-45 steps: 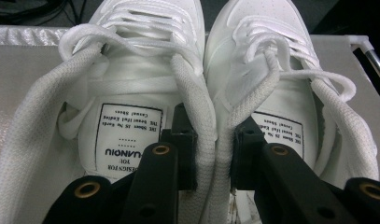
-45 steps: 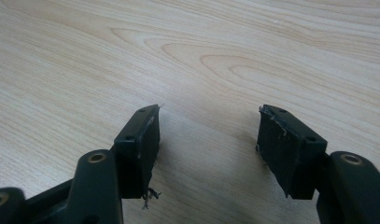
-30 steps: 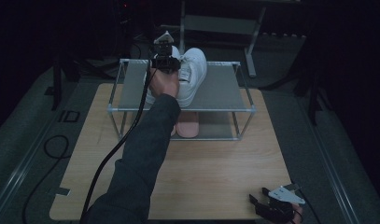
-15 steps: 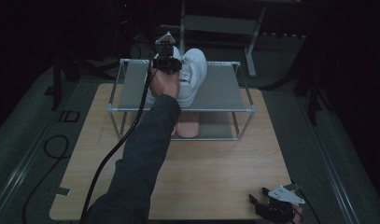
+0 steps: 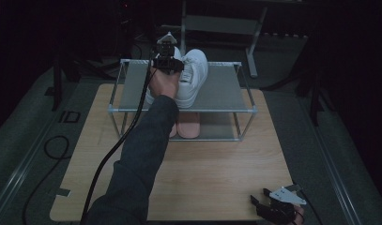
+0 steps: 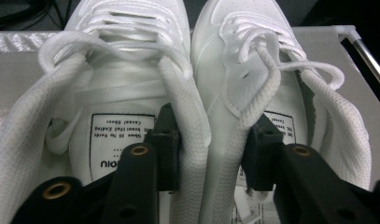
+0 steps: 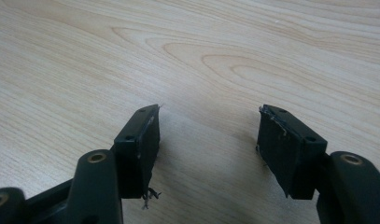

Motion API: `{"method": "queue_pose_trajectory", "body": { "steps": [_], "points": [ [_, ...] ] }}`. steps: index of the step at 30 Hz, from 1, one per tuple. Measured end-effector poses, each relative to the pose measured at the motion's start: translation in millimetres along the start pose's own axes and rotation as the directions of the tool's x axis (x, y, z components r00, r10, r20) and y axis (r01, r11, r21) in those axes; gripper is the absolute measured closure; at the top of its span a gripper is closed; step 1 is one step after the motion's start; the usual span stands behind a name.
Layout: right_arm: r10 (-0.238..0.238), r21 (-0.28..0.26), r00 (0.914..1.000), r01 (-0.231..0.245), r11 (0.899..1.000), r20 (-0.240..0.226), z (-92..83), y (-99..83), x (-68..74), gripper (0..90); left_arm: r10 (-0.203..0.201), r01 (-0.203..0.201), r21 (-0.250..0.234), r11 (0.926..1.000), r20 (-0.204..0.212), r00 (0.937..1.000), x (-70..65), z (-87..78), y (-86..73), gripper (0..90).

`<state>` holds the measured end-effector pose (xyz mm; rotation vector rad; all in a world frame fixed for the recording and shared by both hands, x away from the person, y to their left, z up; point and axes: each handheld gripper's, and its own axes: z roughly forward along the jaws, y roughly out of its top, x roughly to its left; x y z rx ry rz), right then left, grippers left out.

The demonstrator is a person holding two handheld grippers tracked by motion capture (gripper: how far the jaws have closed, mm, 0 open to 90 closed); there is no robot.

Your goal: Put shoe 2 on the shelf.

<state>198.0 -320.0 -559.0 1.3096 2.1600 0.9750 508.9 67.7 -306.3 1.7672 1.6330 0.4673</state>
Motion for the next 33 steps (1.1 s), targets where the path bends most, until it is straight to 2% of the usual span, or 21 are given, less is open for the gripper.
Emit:
{"method": "queue_pose_trajectory", "body": {
  "steps": [6,11,16,25,28,33],
  "points": [
    [0.000,0.000,1.0000,0.000,1.000,0.000,0.0,0.0,0.1,38.3,0.016,-0.016,0.004,0.9999,0.044,0.9989,2.8,-0.4,1.3,52.3],
    [-0.001,0.000,1.0000,0.001,1.000,-0.001,0.0,0.0,0.1,38.3,0.021,-0.023,0.028,0.9993,0.083,0.9963,5.3,-1.4,2.8,46.8],
    [0.000,0.000,1.0000,0.000,1.000,0.000,-0.1,-0.1,0.2,38.3,0.042,-0.049,0.057,0.9972,0.118,0.9921,7.1,-1.3,3.6,41.3],
    [-0.001,0.000,1.0000,0.001,1.000,-0.001,-0.1,-0.1,0.2,38.2,0.073,-0.082,0.064,0.9946,0.134,0.9883,8.6,-4.6,3.8,38.5],
    [-0.001,0.000,1.0000,0.001,1.000,-0.001,-0.1,-0.1,0.2,38.2,0.112,-0.124,0.083,0.9888,0.137,0.9843,9.4,-5.5,2.8,38.2],
    [-0.001,-0.001,1.0000,0.001,1.000,0.000,0.0,-0.1,0.2,38.2,0.140,-0.152,0.088,0.9844,0.133,0.9812,9.1,-5.4,1.5,39.3]
  ]
}}
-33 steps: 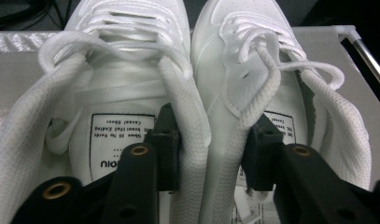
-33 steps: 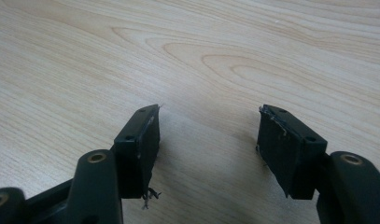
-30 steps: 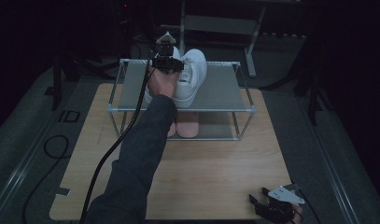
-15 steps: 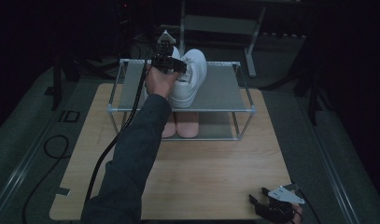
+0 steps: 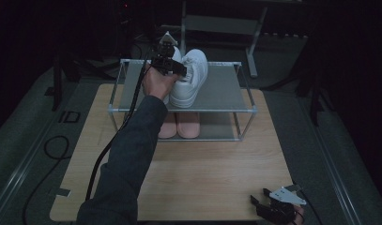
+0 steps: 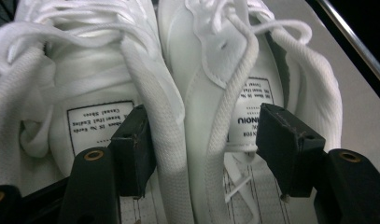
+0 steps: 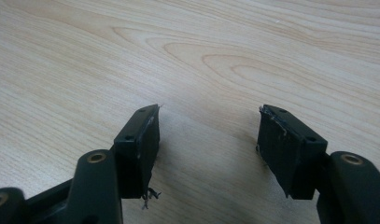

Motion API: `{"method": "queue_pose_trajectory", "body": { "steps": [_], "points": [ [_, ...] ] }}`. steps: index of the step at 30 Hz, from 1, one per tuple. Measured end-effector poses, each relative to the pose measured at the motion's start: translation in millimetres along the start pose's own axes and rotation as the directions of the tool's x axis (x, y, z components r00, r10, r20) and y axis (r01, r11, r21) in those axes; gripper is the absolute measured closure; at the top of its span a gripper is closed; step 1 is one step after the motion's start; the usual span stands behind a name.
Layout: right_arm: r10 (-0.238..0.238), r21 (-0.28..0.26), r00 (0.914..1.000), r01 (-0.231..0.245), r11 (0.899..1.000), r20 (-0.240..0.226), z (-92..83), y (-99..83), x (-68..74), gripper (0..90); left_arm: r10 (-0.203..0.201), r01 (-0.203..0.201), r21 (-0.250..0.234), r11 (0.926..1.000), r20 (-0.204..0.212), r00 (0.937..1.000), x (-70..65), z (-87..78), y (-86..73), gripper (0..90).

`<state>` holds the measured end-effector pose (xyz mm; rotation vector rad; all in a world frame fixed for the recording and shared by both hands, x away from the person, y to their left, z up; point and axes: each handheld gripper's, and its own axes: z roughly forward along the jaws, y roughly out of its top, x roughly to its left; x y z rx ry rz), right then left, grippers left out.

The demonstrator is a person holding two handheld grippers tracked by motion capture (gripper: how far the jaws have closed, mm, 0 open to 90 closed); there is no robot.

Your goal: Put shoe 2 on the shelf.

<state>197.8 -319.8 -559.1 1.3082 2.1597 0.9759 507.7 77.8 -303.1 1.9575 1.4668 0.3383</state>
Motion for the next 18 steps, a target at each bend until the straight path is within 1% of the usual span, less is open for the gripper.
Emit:
{"method": "queue_pose_trajectory", "body": {
  "steps": [1,2,4,6,7,11,18],
  "points": [
    [0.000,0.000,1.0000,0.000,1.000,0.000,0.0,0.0,0.0,38.1,0.024,-0.024,0.008,0.9997,-0.015,0.9996,-0.5,-0.3,-0.7,39.3],
    [0.000,0.000,1.0000,0.000,1.000,0.000,0.0,0.0,0.0,38.2,0.031,-0.031,0.014,0.9994,-0.020,0.9993,-0.5,-0.1,-1.0,41.7],
    [0.000,0.000,1.0000,0.000,1.000,0.000,0.0,0.0,0.0,38.2,0.039,-0.039,0.021,0.9990,-0.017,0.9991,0.5,0.9,-2.4,41.8],
    [0.000,0.000,1.0000,0.000,1.000,0.000,0.0,0.0,0.0,38.1,0.038,-0.038,0.024,0.9990,-0.012,0.9992,1.5,1.2,-3.2,42.3],
    [-0.001,0.000,1.0000,0.001,1.000,0.000,0.0,0.0,-0.1,38.1,0.036,-0.036,0.020,0.9991,0.003,0.9993,3.3,1.0,-4.9,42.3],
    [0.000,0.000,1.0000,0.000,1.000,0.000,0.0,0.0,0.0,38.1,0.052,-0.052,0.018,0.9985,0.002,0.9986,2.7,-2.2,-5.6,43.6],
    [0.000,0.000,1.0000,0.000,1.000,0.000,0.0,-0.1,0.0,38.1,0.064,-0.064,0.011,0.9979,0.011,0.9979,4.1,-8.8,-6.7,45.3]
  ]
}}
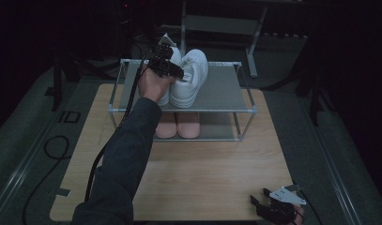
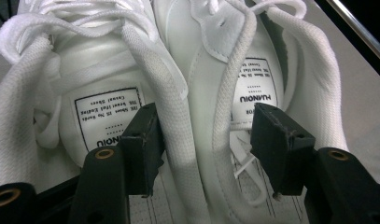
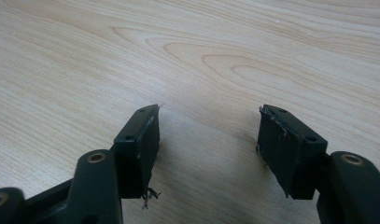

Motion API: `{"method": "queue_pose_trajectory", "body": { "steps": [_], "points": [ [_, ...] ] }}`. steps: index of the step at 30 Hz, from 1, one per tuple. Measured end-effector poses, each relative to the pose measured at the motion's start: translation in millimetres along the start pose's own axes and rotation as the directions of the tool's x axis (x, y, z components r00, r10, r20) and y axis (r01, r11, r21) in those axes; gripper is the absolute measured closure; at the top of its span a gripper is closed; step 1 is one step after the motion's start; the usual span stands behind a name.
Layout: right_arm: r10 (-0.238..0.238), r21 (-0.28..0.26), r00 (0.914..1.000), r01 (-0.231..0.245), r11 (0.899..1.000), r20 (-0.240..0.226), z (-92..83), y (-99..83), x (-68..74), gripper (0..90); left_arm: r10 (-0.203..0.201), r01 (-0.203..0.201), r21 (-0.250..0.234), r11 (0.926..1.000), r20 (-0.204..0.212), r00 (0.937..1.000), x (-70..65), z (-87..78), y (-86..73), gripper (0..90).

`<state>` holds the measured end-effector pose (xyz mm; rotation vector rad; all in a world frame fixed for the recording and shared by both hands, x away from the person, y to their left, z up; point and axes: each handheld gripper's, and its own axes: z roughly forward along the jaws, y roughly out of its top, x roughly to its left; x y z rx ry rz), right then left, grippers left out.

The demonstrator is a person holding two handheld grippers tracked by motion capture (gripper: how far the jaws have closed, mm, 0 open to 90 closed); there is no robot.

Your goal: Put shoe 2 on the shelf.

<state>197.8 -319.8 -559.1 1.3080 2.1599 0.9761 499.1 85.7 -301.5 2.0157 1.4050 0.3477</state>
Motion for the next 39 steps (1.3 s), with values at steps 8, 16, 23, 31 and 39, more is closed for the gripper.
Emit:
{"method": "queue_pose_trajectory", "body": {
  "steps": [8,16,23,31,39],
  "points": [
    [0.000,0.000,1.0000,0.000,1.000,0.000,0.0,0.0,0.0,38.1,0.018,-0.018,-0.014,0.9997,-0.013,0.9998,-0.3,-6.0,-3.5,51.2],
    [0.000,0.000,1.0000,0.000,1.000,0.000,0.1,0.0,0.0,38.1,0.026,-0.027,-0.022,0.9994,-0.022,0.9994,-2.0,-12.5,-6.0,51.3],
    [0.001,0.000,1.0000,-0.001,1.000,0.000,0.1,0.1,0.1,38.1,0.034,-0.035,-0.039,0.9986,-0.032,0.9989,-3.8,-19.6,-7.3,52.5],
    [0.000,0.000,1.0000,0.000,1.000,0.000,0.1,0.1,0.0,38.1,0.062,-0.065,-0.058,0.9962,-0.051,0.9968,-5.1,-24.1,-7.6,77.5],
    [0.000,0.000,1.0000,0.000,1.000,0.000,0.1,0.1,0.0,38.1,0.097,-0.099,-0.032,0.9945,-0.062,0.9933,-8.2,-20.8,-8.6,90.0]
  ]
}}
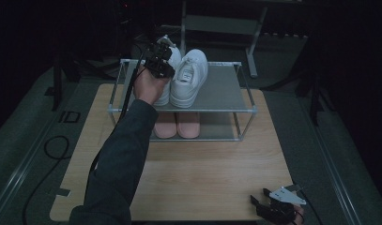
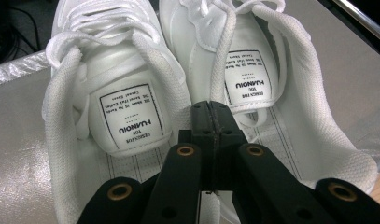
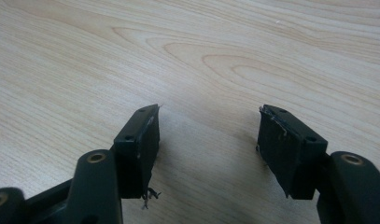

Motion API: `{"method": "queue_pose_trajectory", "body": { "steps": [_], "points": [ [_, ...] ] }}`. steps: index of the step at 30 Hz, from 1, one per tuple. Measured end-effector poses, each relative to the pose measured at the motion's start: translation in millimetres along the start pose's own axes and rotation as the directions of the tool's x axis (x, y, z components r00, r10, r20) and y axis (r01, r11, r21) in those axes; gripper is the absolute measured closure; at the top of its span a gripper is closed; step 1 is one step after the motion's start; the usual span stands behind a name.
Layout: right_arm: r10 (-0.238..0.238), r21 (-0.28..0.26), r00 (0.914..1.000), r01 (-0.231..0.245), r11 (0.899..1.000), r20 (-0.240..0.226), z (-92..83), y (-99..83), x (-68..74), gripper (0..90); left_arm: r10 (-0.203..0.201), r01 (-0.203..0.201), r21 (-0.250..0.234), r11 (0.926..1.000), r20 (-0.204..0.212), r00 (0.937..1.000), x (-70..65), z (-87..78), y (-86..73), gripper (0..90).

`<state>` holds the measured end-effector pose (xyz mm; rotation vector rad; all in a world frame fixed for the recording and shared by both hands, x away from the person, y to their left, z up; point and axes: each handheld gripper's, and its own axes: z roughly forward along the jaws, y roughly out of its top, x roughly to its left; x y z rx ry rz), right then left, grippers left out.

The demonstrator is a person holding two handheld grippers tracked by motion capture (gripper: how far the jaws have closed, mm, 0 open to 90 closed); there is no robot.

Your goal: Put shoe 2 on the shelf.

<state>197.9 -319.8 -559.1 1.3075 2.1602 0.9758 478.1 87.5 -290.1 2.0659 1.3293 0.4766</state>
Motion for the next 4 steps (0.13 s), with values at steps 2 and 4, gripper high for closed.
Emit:
{"method": "queue_pose_trajectory", "body": {
  "steps": [2,4],
  "points": [
    [-0.001,-0.001,1.0000,0.001,1.000,-0.001,0.1,0.0,-0.2,38.1,0.006,-0.006,-0.002,1.0000,-0.002,1.0000,-0.3,-1.0,-0.1,90.0],
    [-0.001,-0.002,1.0000,0.001,1.000,-0.001,0.3,0.1,-0.2,38.1,0.009,-0.009,-0.005,0.9999,0.004,0.9999,-1.4,-1.4,-0.2,90.0]
  ]
}}
